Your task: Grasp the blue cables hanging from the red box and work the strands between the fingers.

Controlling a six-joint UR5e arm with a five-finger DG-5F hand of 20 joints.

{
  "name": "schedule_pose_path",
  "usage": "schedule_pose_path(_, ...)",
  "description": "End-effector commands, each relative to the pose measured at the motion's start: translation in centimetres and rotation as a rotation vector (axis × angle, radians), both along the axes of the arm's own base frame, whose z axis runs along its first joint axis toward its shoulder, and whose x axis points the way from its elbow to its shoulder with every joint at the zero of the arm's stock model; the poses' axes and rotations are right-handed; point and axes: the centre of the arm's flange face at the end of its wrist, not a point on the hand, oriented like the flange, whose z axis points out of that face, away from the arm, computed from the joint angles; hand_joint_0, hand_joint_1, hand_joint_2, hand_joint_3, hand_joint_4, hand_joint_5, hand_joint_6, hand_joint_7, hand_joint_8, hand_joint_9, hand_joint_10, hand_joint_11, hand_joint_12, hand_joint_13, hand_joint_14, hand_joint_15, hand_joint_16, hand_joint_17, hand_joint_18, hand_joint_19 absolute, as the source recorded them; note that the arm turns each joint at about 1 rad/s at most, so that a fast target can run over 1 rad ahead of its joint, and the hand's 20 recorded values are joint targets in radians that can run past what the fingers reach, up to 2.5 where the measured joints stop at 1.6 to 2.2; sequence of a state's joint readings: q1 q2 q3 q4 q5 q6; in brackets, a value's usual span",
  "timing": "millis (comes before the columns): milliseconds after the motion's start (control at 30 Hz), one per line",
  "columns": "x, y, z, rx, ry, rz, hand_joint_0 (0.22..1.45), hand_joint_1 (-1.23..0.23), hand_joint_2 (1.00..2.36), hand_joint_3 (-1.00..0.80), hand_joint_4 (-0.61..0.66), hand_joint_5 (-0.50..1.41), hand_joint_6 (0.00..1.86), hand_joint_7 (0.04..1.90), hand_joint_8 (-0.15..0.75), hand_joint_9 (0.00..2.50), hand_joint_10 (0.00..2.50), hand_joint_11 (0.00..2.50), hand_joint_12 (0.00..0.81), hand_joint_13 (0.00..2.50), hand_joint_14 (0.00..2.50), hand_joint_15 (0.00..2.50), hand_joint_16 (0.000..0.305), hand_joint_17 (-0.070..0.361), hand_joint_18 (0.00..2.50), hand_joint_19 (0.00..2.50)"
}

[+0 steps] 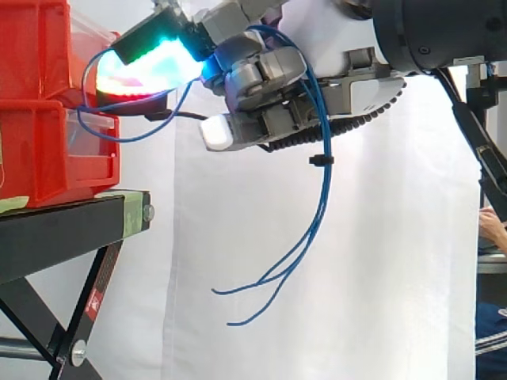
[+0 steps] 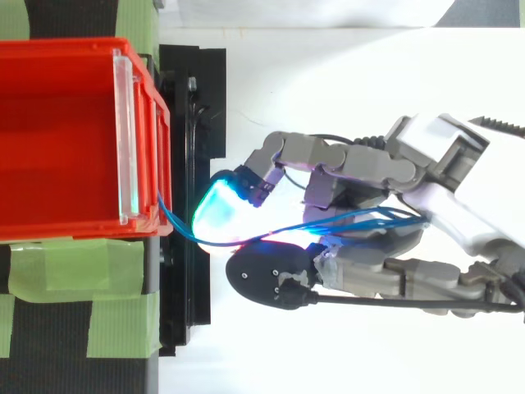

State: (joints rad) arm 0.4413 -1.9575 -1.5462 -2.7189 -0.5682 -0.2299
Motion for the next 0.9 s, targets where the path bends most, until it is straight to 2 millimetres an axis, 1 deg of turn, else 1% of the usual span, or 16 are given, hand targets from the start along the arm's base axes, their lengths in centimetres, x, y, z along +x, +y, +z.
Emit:
schedule_pose_path(0, 0.0, 0.03, 0.01, 0.0, -0.001, 0.0, 1.16, -0.65, 1.02, 0.16, 0.43, 0.44, 0.02, 1.12, 0.459, 0.49, 2.5, 2.5, 0.522, 0.95, 2.5, 1.56, 0.059, 0.133, 1.08, 0.37)
schedule_pose_path(33, 0.0, 0.03, 0.01, 0.001, -0.001, 0.0, 1.16, -0.65, 1.02, 0.16, 0.42, 0.45, 0.02, 1.13, 0.454, 0.49, 2.5, 2.5, 0.522, 0.95, 2.5, 1.56, 0.06, 0.135, 1.07, 0.38)
schedule_pose_path(100, 0.0, -0.07, 0.01, 0.001, -0.001, -0.002, 1.03, -0.66, 1.02, -0.03, 0.39, 0.44, 0.02, 1.15, 0.462, 0.48, 2.5, 2.5, 0.548, 0.98, 2.5, 1.66, 0.062, 0.139, 1.3, 0.69)
schedule_pose_path(233, 0.01, -0.05, 0.01, 0.001, -0.001, 0.0, 0.92, -0.64, 1.02, -0.35, 0.37, 0.41, 0.02, 1.17, 0.476, 0.45, 2.5, 2.5, 0.549, 0.95, 2.5, 1.64, 0.061, 0.138, 1.3, 0.74)
schedule_pose_path(267, 0.0, -0.07, 0.01, 0.001, -0.001, -0.002, 0.99, -0.65, 1.03, -0.28, 0.33, 0.39, 0.02, 1.21, 0.475, 0.44, 2.5, 2.5, 0.552, 0.94, 2.5, 1.64, 0.06, 0.135, 1.29, 0.73)
schedule_pose_path(300, 0.0, 0.03, 0.01, 0.0, -0.001, 0.0, 1.11, -0.65, 1.02, -0.06, 0.29, 0.4, 0.02, 1.25, 0.471, 0.43, 2.5, 2.5, 0.537, 0.91, 2.5, 1.57, 0.059, 0.132, 1.13, 0.47)
schedule_pose_path(367, 0.0, 0.03, 0.01, 0.001, -0.001, 0.0, 1.18, -0.65, 1.02, 0.07, 0.24, 0.43, 0.02, 1.27, 0.444, 0.44, 2.5, 2.5, 0.509, 0.89, 2.5, 1.57, 0.058, 0.131, 1.01, 0.34)
schedule_pose_path(433, 0.0, 0.03, 0.01, 0.004, -0.003, 0.0, 1.13, -0.65, 1.02, 0.03, 0.23, 0.43, 0.02, 1.27, 0.446, 0.45, 2.5, 2.5, 0.526, 0.92, 2.5, 1.6, 0.059, 0.132, 1.14, 0.51)
schedule_pose_path(467, 0.0, 0.03, 0.01, 0.007, -0.005, 0.0, 0.99, -0.67, 1.02, -0.13, 0.27, 0.41, 0.02, 1.2, 0.468, 0.42, 2.5, 2.5, 0.549, 0.93, 2.5, 1.63, 0.065, 0.146, 1.31, 0.66)
schedule_pose_path(500, 0.0, 0.03, 0.01, 0.007, -0.005, 0.0, 0.86, -0.62, 1.02, -0.36, 0.29, 0.38, 0.02, 1.15, 0.478, 0.41, 2.5, 2.5, 0.554, 0.91, 2.5, 1.6, 0.067, 0.15, 1.26, 0.55)
schedule_pose_path(567, 0.0, 0.04, 0.01, 0.007, -0.005, 0.002, 0.87, -0.6, 1.02, -0.48, 0.29, 0.36, 0.02, 1.13, 0.467, 0.4, 2.5, 2.5, 0.547, 0.89, 2.5, 1.63, 0.06, 0.135, 1.2, 0.64)
schedule_pose_path(667, 0.0, 0.04, 0.01, 0.007, -0.005, 0.002, 1.14, -0.65, 1.02, 0.07, 0.29, 0.41, 0.02, 1.14, 0.453, 0.44, 2.5, 2.5, 0.525, 0.89, 2.5, 1.56, 0.057, 0.127, 1.04, 0.37)
schedule_pose_path(700, 0.0, 0.03, 0.01, 0.007, -0.005, 0.0, 1.15, -0.65, 1.02, 0.15, 0.27, 0.43, 0.02, 1.16, 0.45, 0.45, 2.5, 2.5, 0.517, 0.89, 2.5, 1.55, 0.057, 0.128, 1.04, 0.36)
schedule_pose_path(767, 0.0, 0.03, 0.01, 0.007, -0.005, 0.0, 1.1, -0.66, 1.01, 0.19, 0.28, 0.44, 0.02, 1.17, 0.457, 0.45, 2.5, 2.5, 0.541, 0.93, 2.5, 1.63, 0.061, 0.138, 1.18, 0.48)
schedule_pose_path(833, 0.0, 0.03, 0.01, 0.007, -0.005, 0.0, 1.03, -0.67, 1.01, 0.06, 0.3, 0.44, 0.02, 1.16, 0.465, 0.44, 2.5, 2.5, 0.548, 0.94, 2.5, 1.65, 0.065, 0.146, 1.28, 0.55)
schedule_pose_path(867, 0.01, -0.05, 0.01, 0.007, -0.005, 0.0, 0.97, -0.67, 1.02, -0.12, 0.31, 0.43, 0.02, 1.14, 0.469, 0.43, 2.5, 2.5, 0.554, 0.94, 2.5, 1.67, 0.064, 0.145, 1.31, 0.64)
